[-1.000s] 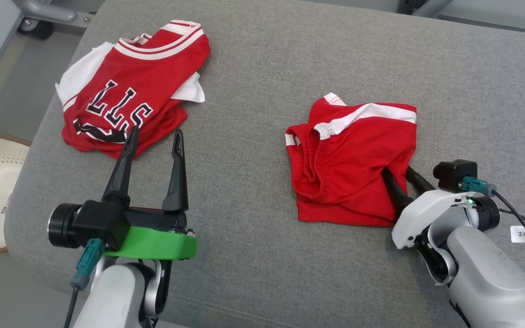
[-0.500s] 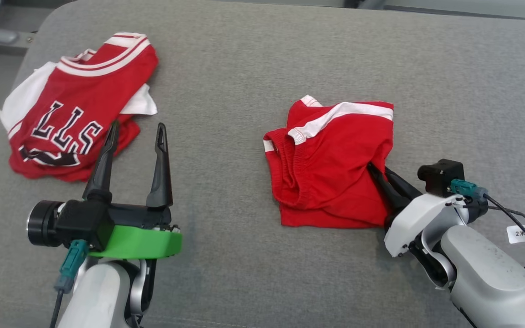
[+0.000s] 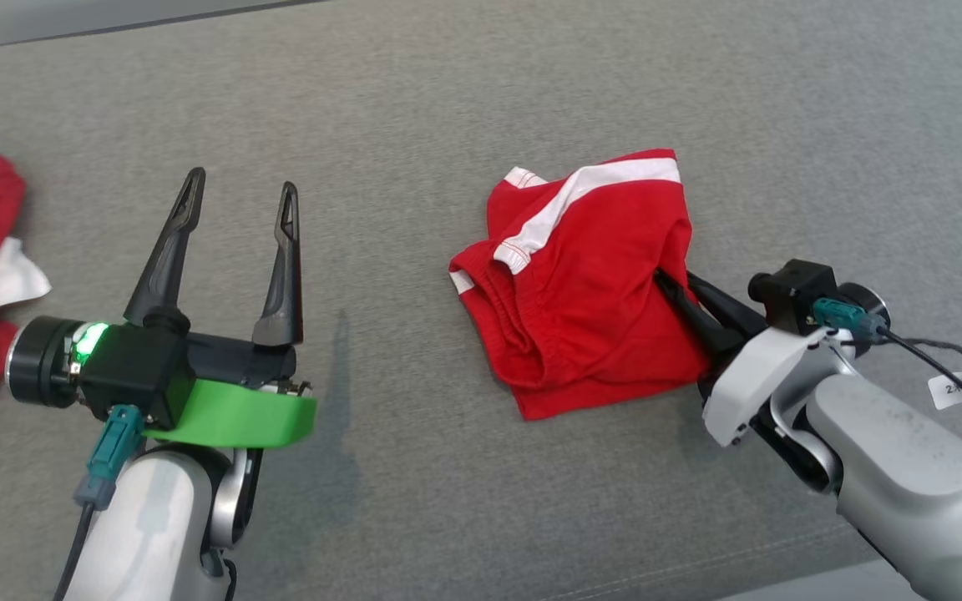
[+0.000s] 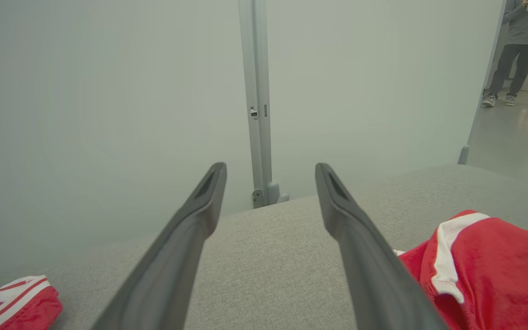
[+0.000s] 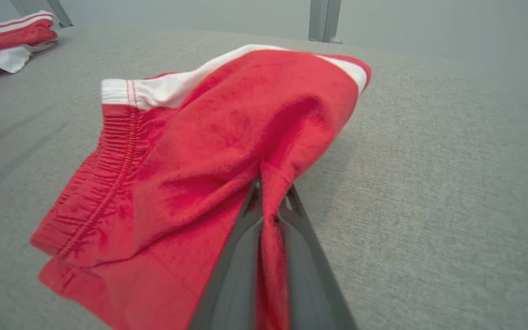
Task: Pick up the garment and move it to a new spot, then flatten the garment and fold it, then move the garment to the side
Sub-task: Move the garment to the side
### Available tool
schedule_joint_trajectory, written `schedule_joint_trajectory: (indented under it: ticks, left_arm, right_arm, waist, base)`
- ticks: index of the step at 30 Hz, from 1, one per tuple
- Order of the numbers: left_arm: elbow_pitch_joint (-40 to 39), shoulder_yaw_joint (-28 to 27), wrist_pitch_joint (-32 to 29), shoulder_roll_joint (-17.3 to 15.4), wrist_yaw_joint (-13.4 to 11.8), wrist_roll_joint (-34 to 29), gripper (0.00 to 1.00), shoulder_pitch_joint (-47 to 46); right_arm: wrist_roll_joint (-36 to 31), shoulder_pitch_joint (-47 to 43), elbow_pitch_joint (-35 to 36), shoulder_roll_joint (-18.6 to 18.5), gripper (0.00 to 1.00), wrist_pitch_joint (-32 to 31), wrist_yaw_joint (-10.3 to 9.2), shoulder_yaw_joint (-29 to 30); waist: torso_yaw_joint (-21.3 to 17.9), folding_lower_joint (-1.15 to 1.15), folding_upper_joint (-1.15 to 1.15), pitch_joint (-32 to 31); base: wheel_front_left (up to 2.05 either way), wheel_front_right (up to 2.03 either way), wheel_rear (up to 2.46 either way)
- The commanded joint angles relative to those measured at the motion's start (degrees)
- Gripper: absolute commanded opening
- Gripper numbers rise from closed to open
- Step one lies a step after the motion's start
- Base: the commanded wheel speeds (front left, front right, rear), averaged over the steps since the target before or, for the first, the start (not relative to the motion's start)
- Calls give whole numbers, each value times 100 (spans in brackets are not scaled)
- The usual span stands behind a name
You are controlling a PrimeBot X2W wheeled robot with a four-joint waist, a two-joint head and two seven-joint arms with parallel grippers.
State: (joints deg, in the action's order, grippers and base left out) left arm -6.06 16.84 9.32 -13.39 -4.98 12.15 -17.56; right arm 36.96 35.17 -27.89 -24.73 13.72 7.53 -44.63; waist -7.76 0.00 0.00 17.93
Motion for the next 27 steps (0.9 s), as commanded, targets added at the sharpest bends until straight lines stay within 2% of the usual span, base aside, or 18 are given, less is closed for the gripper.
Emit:
schedule_joint_trajectory:
  ticks: [1, 5, 12, 15, 21, 26, 27]
  left_arm:
    - [-53, -8, -43, -74, 22, -51, 100, -133]
    - [-254, 69, -257, -172, 60, -171, 100, -360]
    - [-537, 268, -586, -302, 192, -391, 100, -785]
    - [-623, 327, -676, -332, 230, -449, 100, -932]
    - [-770, 453, -807, -335, 294, -536, 100, -1184]
    - [-849, 509, -863, -318, 279, -607, 100, -1331]
    - [-862, 520, -881, -317, 276, -622, 100, -1366]
  right_arm:
    - [26, 172, -31, -42, 0, 33, -8, -73]
    - [142, 649, -205, -284, 0, 97, -8, -418]
    - [270, 1276, -747, -1184, 0, 153, -8, -593]
    - [301, 1499, -1002, -1530, 0, 159, -8, -452]
    - [151, 1946, -1439, -2000, 0, 162, -8, -57]
    - [100, 2167, -1866, -2024, 0, 161, -8, 200]
    - [133, 2209, -1979, -1992, 20, 162, -8, 268]
  waist:
    - [-919, 0, 0, 509]
    - [-1191, 0, 0, 843]
    - [-1371, 0, 0, 1417]
    - [-1371, 0, 0, 1616]
    - [-1222, 0, 0, 1986]
    - [-1086, 0, 0, 2203]
    - [-1058, 0, 0, 2250]
  base:
    - [0, 0, 0]
    - [0, 0, 0]
    - [0, 0, 0]
    - [0, 0, 0]
    - [0, 0, 0]
    - [0, 0, 0]
    - [0, 0, 0]
